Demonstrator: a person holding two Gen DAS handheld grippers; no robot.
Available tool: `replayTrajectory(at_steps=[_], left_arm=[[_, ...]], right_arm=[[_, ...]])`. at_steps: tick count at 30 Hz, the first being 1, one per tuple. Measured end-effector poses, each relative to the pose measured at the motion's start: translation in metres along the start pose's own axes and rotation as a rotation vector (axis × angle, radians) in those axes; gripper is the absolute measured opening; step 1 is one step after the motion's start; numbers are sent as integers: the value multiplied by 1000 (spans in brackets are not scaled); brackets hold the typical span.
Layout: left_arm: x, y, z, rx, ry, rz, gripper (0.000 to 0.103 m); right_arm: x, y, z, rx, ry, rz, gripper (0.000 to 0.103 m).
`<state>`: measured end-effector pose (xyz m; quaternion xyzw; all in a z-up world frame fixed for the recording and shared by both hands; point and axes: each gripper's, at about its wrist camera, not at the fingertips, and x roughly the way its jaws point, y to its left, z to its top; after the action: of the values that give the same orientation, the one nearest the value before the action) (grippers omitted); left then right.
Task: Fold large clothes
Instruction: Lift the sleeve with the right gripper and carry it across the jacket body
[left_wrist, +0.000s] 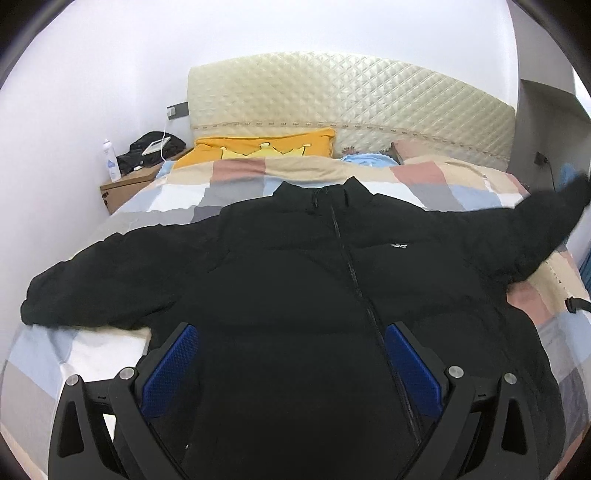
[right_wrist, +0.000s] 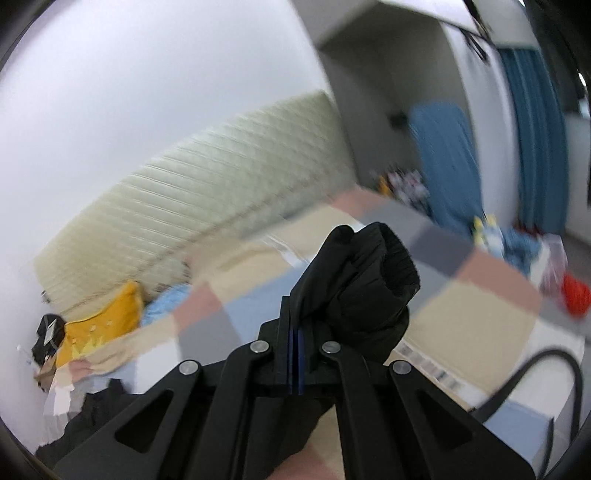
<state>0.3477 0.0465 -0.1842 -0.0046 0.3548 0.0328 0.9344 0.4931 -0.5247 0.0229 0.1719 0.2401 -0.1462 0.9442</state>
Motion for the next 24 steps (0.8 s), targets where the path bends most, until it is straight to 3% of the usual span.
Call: replayTrajectory(at_steps=[4, 7, 12, 16, 20, 24], left_arm=[[-12, 0, -7, 57, -14, 14, 102], [-28, 5, -7, 84, -82, 19, 102], [-40, 32, -6, 43, -132, 32, 102], [-45, 66, -4, -49, -134, 36, 102], [-50, 99, -8, -173, -143, 88, 102], [-53, 107, -12, -180, -149, 78, 102]], right_arm=[[-30, 75, 12, -123, -42, 46, 1], [-52, 134, 12, -174, -65, 97, 1], [-84, 226, -6, -290, -96, 169, 1], [-104, 290, -40, -379, -96, 244, 1], [-113, 349, -88, -456, -75, 336, 1], [-116, 394, -149, -497, -41, 445, 1]])
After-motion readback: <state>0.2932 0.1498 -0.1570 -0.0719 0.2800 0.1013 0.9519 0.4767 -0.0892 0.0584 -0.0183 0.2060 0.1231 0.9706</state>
